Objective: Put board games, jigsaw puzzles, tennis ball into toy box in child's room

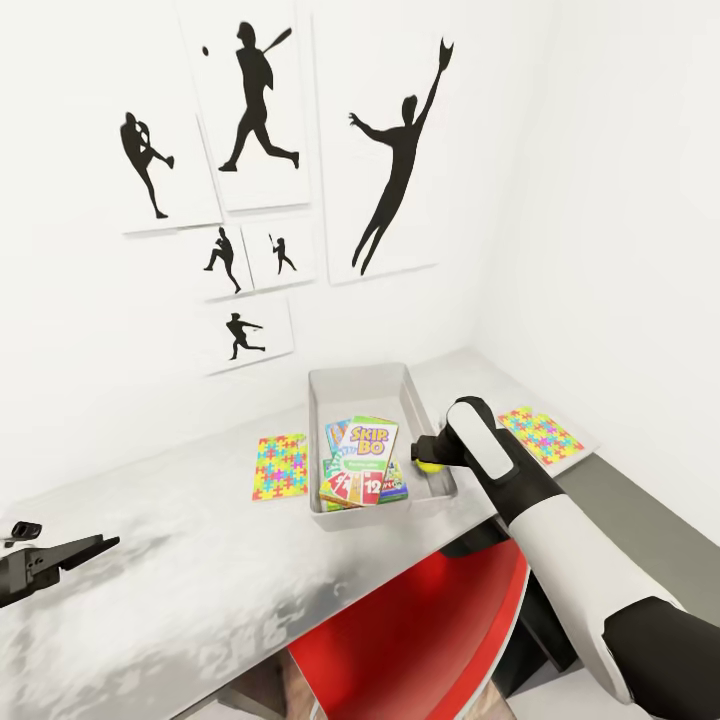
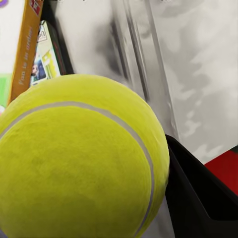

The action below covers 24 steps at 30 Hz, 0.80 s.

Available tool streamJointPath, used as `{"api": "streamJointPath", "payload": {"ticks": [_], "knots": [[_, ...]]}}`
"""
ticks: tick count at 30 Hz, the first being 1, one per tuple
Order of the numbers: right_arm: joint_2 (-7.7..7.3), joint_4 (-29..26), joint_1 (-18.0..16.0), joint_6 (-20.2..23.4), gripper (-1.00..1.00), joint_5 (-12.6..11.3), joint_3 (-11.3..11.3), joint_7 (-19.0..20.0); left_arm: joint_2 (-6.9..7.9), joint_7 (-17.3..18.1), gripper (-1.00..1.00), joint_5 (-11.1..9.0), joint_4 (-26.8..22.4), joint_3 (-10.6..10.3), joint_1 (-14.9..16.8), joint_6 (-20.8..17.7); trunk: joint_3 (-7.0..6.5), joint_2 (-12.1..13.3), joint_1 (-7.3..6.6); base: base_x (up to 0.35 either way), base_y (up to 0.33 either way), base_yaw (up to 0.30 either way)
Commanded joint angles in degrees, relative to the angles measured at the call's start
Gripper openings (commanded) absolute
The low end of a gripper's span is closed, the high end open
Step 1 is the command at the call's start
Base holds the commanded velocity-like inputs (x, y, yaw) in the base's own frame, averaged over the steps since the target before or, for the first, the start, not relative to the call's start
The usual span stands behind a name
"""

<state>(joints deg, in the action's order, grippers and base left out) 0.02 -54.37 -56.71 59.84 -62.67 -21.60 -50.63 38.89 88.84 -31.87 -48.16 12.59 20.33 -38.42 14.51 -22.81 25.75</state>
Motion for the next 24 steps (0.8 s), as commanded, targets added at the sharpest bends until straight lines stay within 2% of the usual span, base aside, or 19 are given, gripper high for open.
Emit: {"api": "streamJointPath", "payload": {"ticks": [1, 24], "knots": [[-0.01, -0.03, -0.07, 0.16, -1.00, -0.61, -0.09, -0.67, 0.03, 0.19, 1.00, -0.03, -0.01, -0.03, 0.04, -0.61, 0.06, -0.11, 0.04, 0.000, 0.000, 0.000], [0.03, -0.03, -0.09, 0.16, -1.00, -0.61, -0.09, -0.61, 0.05, 0.19, 1.00, -0.01, 0.00, -0.03, 0.05, -0.61, -0.45, -0.11, 0.04, 0.000, 0.000, 0.000]]}}
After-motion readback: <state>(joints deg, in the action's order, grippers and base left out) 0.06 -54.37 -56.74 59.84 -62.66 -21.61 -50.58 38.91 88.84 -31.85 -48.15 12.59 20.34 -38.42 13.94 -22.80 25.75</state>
